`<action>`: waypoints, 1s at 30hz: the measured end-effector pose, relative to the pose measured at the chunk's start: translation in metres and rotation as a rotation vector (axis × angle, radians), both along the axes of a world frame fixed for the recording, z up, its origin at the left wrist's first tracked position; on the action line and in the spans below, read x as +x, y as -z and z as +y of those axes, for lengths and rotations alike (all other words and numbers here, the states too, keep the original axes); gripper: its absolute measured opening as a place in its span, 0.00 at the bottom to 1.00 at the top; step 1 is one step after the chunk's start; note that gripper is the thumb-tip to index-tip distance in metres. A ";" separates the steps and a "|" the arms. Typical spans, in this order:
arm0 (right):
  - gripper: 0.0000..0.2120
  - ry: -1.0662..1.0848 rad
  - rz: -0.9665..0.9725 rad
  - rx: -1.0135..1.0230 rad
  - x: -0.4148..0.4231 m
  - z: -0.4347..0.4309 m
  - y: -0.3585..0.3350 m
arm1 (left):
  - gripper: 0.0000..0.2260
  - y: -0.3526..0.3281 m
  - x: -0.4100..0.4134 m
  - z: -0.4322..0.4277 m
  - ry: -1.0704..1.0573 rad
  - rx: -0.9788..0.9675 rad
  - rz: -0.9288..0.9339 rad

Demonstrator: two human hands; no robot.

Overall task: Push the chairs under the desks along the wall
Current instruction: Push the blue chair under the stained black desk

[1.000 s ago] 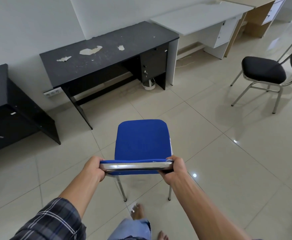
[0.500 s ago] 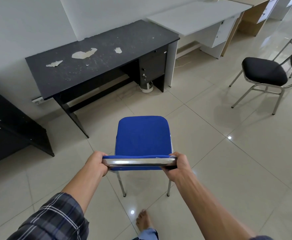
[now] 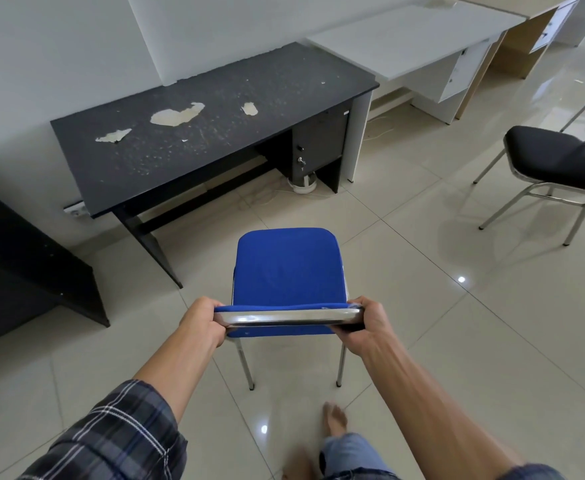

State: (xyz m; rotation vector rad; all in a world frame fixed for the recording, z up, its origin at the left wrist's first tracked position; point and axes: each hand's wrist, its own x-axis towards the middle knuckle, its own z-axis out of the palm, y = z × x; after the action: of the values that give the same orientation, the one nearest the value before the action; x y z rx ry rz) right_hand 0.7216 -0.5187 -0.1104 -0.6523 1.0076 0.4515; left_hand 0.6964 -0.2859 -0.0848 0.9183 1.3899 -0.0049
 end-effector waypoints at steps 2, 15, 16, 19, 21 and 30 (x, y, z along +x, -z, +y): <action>0.08 -0.030 -0.008 -0.006 0.019 0.007 -0.001 | 0.06 -0.001 0.013 0.006 -0.010 0.000 -0.008; 0.08 -0.162 -0.025 0.039 0.169 0.056 0.009 | 0.05 -0.002 0.129 0.048 -0.124 0.055 0.019; 0.08 -0.178 -0.027 0.041 0.180 0.061 0.010 | 0.05 -0.002 0.137 0.053 -0.130 0.056 0.018; 0.06 -0.235 -0.026 0.047 0.214 0.073 0.011 | 0.05 0.002 0.158 0.064 -0.172 0.042 0.017; 0.07 -0.266 -0.028 0.043 0.233 0.081 0.009 | 0.05 0.004 0.170 0.072 -0.188 0.035 0.020; 0.07 -0.414 -0.038 0.014 0.298 0.140 0.007 | 0.06 0.006 0.206 0.118 -0.276 0.013 0.008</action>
State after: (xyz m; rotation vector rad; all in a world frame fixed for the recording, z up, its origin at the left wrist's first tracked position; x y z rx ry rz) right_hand 1.0192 -0.3782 -0.1173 -0.8576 0.8314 0.8047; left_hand 0.9021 -0.1676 -0.0908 0.7317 1.5160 0.2099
